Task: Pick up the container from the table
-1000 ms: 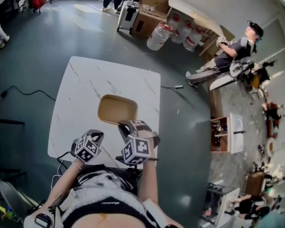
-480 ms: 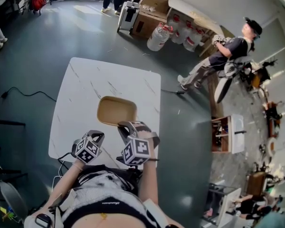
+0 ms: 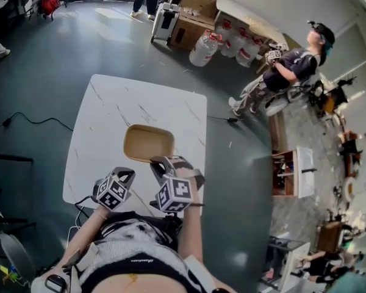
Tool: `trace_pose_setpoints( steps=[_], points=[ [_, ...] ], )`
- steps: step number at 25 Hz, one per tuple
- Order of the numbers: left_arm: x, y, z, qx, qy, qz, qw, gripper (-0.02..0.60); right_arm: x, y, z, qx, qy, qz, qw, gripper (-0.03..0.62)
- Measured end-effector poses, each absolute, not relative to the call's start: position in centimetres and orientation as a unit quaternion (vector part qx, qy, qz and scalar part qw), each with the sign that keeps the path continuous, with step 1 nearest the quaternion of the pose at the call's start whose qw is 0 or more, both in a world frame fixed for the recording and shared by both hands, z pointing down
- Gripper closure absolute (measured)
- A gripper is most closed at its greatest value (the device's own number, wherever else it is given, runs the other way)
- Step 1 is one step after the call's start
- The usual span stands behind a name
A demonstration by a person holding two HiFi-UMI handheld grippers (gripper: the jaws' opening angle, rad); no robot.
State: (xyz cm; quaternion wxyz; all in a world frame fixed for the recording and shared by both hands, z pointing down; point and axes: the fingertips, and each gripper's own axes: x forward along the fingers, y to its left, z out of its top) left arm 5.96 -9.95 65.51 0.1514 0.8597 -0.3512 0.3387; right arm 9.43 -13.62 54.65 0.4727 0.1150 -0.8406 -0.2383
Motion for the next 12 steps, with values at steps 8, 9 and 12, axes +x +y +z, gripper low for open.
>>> trace_pose_setpoints(
  steps=[8,9,12],
  points=[
    [5.79,-9.77,65.05,0.861,-0.352,0.334,0.154,0.581,9.37,-13.46,54.33,0.114,-0.839,-0.240,0.476,0.560],
    [5.79,-9.69,65.10,0.861,-0.351,0.334,0.154,0.581,9.40,-13.46,54.36,0.114,-0.838,-0.240,0.477,0.560],
    [5.89,-9.58,65.16,0.861,-0.351,0.334,0.155,0.581,9.60,-13.51,54.59,0.114,-0.834,-0.241,0.482,0.560]
  ],
)
